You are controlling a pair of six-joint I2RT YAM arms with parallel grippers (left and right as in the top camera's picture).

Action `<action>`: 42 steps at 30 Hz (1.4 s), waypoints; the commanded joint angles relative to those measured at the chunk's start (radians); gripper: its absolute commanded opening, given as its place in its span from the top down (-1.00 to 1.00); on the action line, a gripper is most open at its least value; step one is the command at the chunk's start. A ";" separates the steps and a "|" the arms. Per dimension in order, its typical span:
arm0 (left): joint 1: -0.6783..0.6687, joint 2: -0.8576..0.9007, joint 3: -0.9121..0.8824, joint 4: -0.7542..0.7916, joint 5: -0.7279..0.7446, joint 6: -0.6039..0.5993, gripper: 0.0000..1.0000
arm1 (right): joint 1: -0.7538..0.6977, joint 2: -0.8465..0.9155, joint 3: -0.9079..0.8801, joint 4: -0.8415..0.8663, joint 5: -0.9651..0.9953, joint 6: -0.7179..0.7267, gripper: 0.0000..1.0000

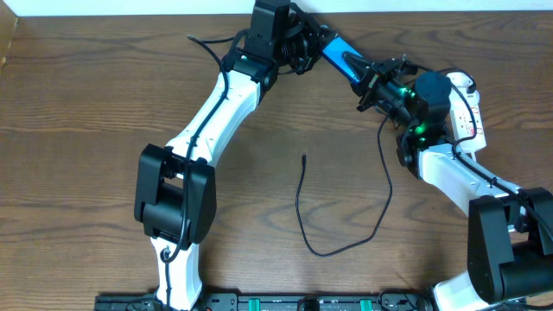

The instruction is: Plug charger to phone and switch on socket

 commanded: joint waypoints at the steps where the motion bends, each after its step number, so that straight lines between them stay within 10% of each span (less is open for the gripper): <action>1: -0.011 -0.001 0.012 0.017 0.014 0.033 0.85 | 0.038 -0.004 0.014 -0.013 -0.104 -0.061 0.98; 12: -0.008 -0.001 0.012 0.014 0.008 0.033 0.85 | 0.038 -0.004 0.014 -0.013 -0.126 -0.142 0.13; 28: 0.086 -0.001 0.012 -0.020 0.061 0.158 0.85 | 0.034 -0.004 0.014 -0.014 -0.127 -0.345 -0.22; 37: 0.244 -0.001 0.012 -0.077 0.380 0.323 0.85 | -0.008 -0.004 0.014 -0.014 -0.220 -0.532 -0.42; 42: 0.341 -0.001 0.012 -0.146 0.647 0.468 0.85 | -0.050 -0.004 0.014 -0.018 -0.301 -0.681 -0.19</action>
